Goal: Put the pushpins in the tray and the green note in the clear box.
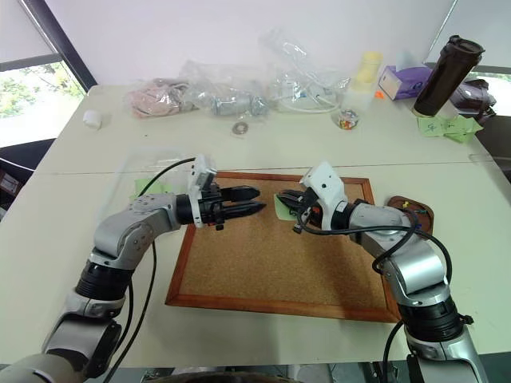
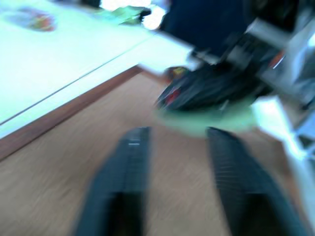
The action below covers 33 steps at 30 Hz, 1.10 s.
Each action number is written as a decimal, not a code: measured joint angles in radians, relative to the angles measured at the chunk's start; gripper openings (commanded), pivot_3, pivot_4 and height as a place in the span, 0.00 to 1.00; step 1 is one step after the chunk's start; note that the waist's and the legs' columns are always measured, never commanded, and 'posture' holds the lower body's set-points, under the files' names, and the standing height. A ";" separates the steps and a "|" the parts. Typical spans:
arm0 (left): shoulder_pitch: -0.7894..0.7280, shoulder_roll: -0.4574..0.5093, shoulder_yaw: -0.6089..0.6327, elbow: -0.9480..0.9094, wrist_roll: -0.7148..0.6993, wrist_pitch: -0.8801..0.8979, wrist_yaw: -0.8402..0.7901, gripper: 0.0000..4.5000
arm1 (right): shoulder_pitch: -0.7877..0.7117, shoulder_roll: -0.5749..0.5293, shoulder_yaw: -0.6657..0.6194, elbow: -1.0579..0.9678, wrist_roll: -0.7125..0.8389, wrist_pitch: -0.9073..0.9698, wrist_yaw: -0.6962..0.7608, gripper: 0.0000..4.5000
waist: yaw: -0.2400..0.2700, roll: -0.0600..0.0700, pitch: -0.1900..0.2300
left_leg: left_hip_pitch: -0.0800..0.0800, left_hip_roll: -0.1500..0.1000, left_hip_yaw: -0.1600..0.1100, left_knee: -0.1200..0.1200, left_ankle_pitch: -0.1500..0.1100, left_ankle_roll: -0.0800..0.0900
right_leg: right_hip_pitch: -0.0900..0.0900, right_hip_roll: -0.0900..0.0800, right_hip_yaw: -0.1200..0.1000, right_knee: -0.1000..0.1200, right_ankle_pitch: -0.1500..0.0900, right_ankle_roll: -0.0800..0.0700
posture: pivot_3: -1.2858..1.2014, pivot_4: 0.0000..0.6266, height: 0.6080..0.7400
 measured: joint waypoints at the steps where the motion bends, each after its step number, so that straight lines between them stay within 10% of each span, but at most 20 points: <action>1: 0.003 -0.004 -0.006 0.003 -0.005 0.012 0.000 0.76 | -0.001 0.000 0.005 0.000 -0.003 -0.001 -0.003 0.00 | -0.003 0.000 0.000 | -0.002 0.000 0.000 0.000 0.000 0.000 | -0.002 0.000 0.000 0.001 0.000 0.000 | 0.52 0.24 1.00; 15: -0.010 -0.125 0.046 0.046 -0.122 0.196 0.118 0.76 | -0.059 -0.002 0.057 0.000 -0.040 -0.037 -0.004 0.00 | 0.001 -0.001 0.000 | -0.002 0.000 0.000 0.003 0.002 -0.003 | -0.004 0.000 0.000 0.007 0.000 0.000 | 0.52 0.24 1.00; 33: 0.026 -0.058 0.102 -0.034 -0.143 0.208 0.163 0.76 | -0.076 -0.002 0.055 0.000 -0.022 -0.030 0.008 0.00 | 0.004 -0.001 0.000 | -0.002 0.000 0.000 0.003 0.002 -0.003 | -0.004 0.000 0.000 0.008 0.000 0.000 | 0.52 0.24 1.00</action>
